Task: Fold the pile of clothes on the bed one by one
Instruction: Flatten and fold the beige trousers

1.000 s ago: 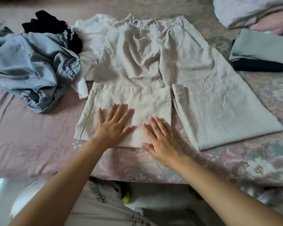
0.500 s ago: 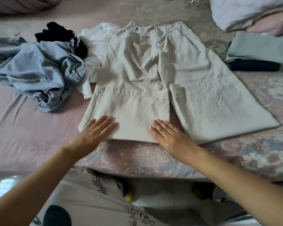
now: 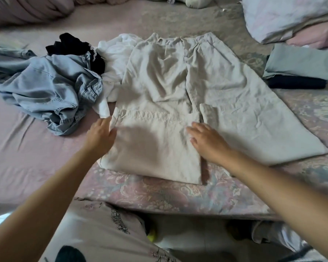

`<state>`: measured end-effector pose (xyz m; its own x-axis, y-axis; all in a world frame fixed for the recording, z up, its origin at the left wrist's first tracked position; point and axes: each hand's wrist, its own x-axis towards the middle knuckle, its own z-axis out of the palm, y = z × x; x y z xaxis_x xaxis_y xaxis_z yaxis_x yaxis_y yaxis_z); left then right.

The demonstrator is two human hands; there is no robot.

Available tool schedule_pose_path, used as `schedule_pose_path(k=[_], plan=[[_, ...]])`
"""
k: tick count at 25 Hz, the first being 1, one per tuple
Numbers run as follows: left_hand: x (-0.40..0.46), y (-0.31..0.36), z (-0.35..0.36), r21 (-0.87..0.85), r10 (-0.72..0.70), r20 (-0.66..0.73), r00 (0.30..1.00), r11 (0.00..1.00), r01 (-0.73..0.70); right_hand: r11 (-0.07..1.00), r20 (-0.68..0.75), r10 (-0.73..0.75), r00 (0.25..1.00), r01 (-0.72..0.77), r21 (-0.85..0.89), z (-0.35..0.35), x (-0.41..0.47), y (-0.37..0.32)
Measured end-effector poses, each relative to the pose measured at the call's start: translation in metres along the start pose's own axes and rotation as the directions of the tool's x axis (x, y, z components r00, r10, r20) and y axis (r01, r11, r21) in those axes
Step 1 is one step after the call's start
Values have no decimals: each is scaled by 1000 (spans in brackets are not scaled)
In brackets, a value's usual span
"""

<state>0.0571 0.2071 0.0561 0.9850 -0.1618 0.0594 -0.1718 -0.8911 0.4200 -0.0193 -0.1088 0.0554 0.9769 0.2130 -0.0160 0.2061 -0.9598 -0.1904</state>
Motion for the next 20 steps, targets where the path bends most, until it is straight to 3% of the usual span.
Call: schedule_pose_path(k=[2, 4, 8, 10, 12, 14, 16, 18, 20], plan=[[24, -8, 1, -42, -305, 52, 951, 951, 307, 981, 19, 131, 991, -127, -146, -9, 38, 8], [30, -11, 1, -64, -429, 152, 890, 895, 442, 952, 113, 237, 965, -207, -227, -15, 65, 10], [7, -9, -12, 87, -422, 396, 816, 902, 424, 908, 178, 274, 945, -193, -371, -21, 83, 11], [-2, -9, -19, 264, -425, 370, 826, 901, 345, 912, 166, 281, 945, -210, -351, -21, 84, 10], [-11, -5, -18, 506, -447, 300, 843, 823, 257, 932, 133, 269, 954, -224, -284, -21, 83, 9], [-17, 1, -12, 619, -496, 269, 826, 746, 247, 943, 111, 246, 963, -212, -256, -20, 82, 10], [-11, 8, -10, 547, -427, 208, 880, 796, 258, 948, 99, 232, 968, -202, -247, -20, 81, 12], [12, 14, -6, 301, -261, 137, 956, 930, 211, 955, 99, 232, 968, -207, -213, -19, 82, 14], [37, 25, 3, 151, -143, 88, 986, 980, 129, 960, 89, 235, 968, -217, -177, -19, 83, 16]])
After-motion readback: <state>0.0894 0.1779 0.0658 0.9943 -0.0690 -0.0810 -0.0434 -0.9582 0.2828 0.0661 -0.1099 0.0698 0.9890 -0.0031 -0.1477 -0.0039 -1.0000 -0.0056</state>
